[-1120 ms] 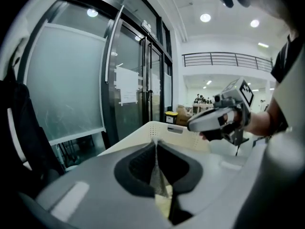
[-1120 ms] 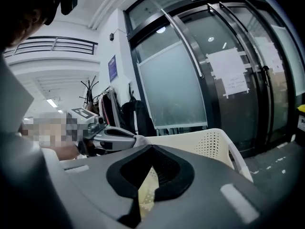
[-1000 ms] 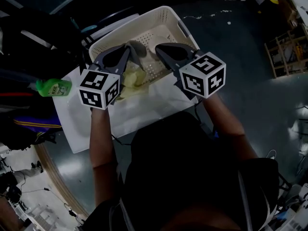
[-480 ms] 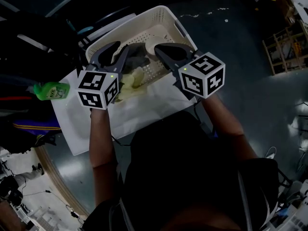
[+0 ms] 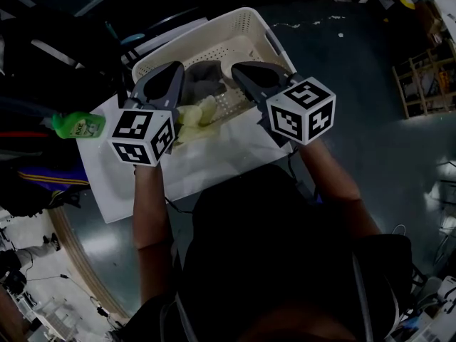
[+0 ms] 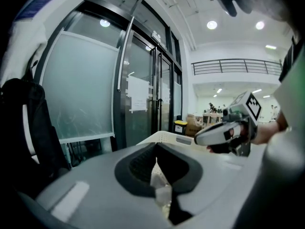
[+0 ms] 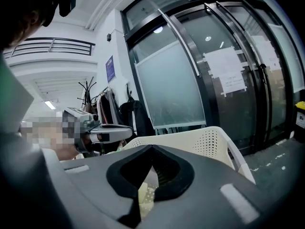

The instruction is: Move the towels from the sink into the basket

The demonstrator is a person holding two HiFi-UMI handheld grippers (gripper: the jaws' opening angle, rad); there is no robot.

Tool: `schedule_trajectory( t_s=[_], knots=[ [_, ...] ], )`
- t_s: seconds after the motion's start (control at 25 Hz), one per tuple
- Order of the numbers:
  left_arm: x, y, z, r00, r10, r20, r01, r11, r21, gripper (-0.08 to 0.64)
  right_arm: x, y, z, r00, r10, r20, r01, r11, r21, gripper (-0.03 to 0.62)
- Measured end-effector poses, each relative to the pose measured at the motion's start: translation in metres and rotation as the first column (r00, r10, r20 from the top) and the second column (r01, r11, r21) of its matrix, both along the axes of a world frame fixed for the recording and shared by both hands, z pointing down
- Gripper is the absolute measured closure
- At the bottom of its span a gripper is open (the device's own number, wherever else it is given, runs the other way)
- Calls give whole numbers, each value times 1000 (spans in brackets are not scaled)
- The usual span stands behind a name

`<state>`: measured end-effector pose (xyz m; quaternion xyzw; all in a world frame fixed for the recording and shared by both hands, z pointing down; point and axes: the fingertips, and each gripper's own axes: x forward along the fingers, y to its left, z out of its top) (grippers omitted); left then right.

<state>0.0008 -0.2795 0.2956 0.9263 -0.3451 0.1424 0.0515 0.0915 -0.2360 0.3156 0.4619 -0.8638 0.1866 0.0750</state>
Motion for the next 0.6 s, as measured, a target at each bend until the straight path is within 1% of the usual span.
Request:
schedule_trajectory(
  t_s=[0.28,0.4,0.6],
  knots=[
    [-11,19,-3,999,-54,0,54,999,-4,551,-14,6,-7,998,-67,-6,67,998,9,598],
    [-26,27,0,997,-83,-8,83,996,-11,551,-27,8,-7,995,-98,-8,98,995,11,598],
    [-57,44,4,985,-173,-21,172,985,-28,551,-54,10,-12,983,-183,-16,184,983,17,598]
  ],
)
